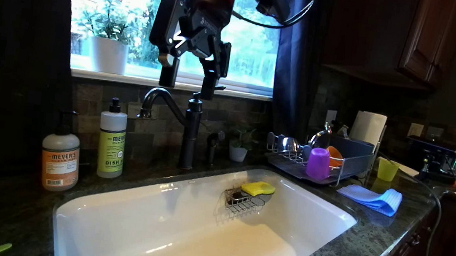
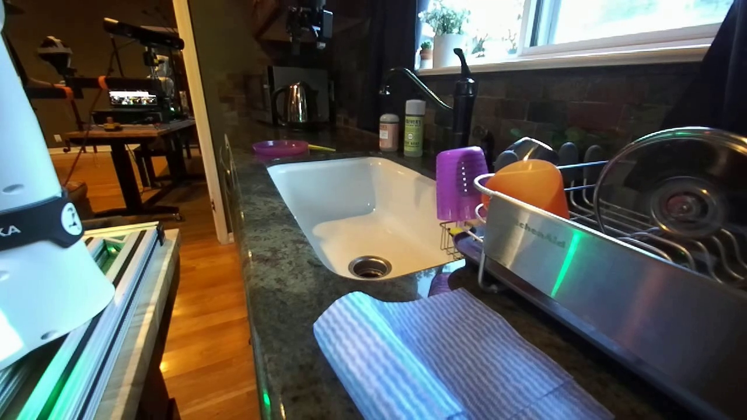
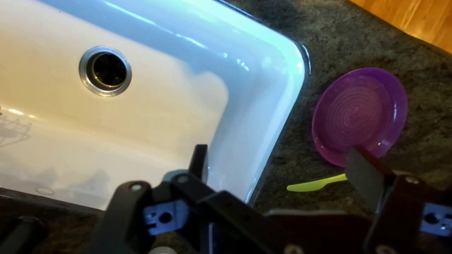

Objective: Put the knife on the plate

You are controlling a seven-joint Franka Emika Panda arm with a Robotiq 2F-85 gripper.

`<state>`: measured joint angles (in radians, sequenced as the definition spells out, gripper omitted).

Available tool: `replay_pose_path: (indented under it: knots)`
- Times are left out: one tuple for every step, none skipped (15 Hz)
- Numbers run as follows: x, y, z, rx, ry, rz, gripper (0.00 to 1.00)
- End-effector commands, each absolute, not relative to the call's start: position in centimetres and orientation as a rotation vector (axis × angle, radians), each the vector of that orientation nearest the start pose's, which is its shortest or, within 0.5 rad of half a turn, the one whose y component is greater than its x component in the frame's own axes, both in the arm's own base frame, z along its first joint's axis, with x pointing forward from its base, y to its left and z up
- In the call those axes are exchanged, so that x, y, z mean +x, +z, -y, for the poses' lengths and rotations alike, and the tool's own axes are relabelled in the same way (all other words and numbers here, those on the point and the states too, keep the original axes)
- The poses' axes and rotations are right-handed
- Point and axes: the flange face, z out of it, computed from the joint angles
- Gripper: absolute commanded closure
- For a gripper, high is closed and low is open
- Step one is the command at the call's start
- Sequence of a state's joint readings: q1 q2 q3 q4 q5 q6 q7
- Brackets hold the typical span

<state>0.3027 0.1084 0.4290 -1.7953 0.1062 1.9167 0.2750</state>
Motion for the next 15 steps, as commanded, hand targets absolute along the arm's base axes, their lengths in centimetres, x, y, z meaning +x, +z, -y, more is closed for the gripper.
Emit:
replay_pose_path:
  knots:
    - [44.5,49.3,-39.7,-2.937,0.075,0.623,0.00]
    - [45.5,49.5,-40.1,-2.919,0.012,0.683,0.00]
    - [46.5,49.5,-40.7,-2.921,-0.008,0.752,0.00]
    - [48.0,49.6,-41.7,-2.916,-0.030,0.844,0.00]
    - [49.1,49.3,-42.6,-2.915,-0.020,0.915,0.00]
    - [49.5,48.8,-43.3,-2.894,0.008,1.006,0.00]
    - [50.1,48.5,-44.0,-2.879,0.035,1.070,0.00]
    - [50.5,47.9,-44.5,-2.876,0.078,1.129,0.00]
    - [51.0,47.3,-45.2,-2.846,0.109,1.200,0.00]
    - [51.4,46.7,-45.8,-2.821,0.143,1.269,0.00]
    - [51.9,46.2,-46.5,-2.787,0.155,1.343,0.00]
    - [52.2,45.7,-47.5,-2.747,0.150,1.412,0.00]
    - [52.5,45.2,-48.5,-2.716,0.140,1.493,0.00]
    - [52.6,44.7,-49.8,-2.691,0.111,1.571,0.00]
    - [53.0,44.4,-50.9,-2.669,0.071,1.639,0.00]
